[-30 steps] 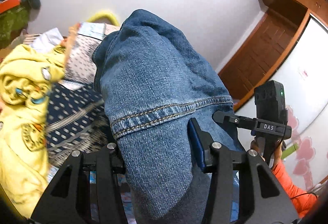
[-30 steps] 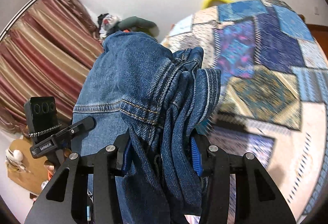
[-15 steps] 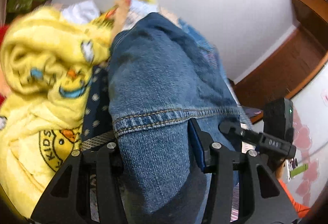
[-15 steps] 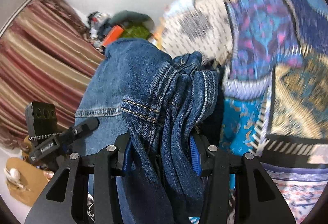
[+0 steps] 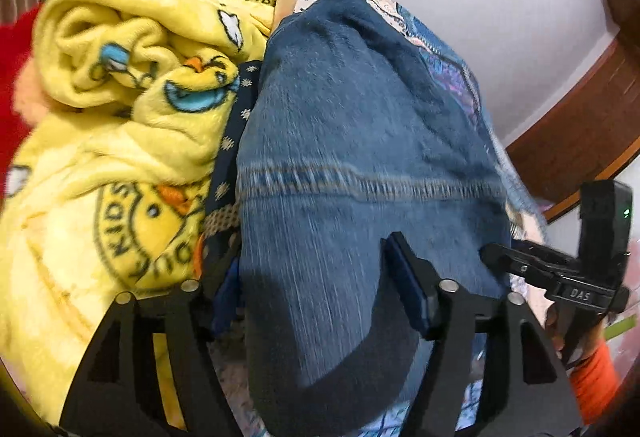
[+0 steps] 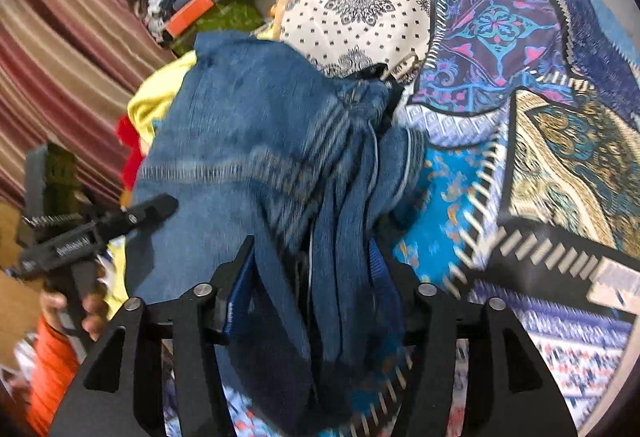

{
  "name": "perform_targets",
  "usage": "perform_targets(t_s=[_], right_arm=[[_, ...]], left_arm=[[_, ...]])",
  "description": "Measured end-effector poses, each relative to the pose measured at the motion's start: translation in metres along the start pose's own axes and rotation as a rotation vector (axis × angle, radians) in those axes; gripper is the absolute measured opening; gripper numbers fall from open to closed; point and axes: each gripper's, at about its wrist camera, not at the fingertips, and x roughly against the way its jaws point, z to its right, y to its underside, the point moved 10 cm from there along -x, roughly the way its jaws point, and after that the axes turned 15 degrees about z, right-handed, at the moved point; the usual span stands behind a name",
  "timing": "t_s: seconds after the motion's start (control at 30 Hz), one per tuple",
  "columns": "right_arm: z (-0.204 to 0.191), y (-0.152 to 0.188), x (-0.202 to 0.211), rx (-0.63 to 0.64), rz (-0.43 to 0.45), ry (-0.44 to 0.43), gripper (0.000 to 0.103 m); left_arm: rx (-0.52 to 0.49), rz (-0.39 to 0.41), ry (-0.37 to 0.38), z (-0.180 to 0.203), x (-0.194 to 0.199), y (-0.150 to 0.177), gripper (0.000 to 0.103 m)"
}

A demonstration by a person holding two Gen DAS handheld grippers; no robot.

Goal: Fold large clothes

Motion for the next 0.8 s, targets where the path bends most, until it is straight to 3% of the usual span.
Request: perform_targets(t_s=[0.1, 0.17, 0.3, 0.43, 0.6, 0.8], right_arm=[[0.001, 0.017, 0.006, 0.034, -0.031, 0.038, 0.07], [0.002, 0.024, 0.012, 0.059, -0.033, 0.068, 0.076], [0.006, 0.036, 0.029, 0.048, -0.048, 0.103, 0.079], [0.004, 0.043, 0.046, 0.04, -0.063, 0.123, 0.079], [-0.021, 0.026, 0.082, 0.089, 0.012, 0.104, 0.079], [-0.072, -0.008, 0.164, 0.147, 0.204, 0.029, 0.079]], left_arm=[[-0.109, -0.005, -0.08, 0.007, 0.019, 0.015, 0.079], [-0.168, 0.012, -0.123, 0.011, 0.034, 0.024, 0.09], [-0.239, -0.036, -0.176, 0.017, 0.052, 0.049, 0.091], [-0.267, -0.022, -0.195, 0.025, 0.07, 0.051, 0.091], [-0.274, 0.091, -0.195, 0.051, 0.112, 0.022, 0.091], [-0.292, 0.299, -0.136, 0.109, 0.196, -0.016, 0.091]])
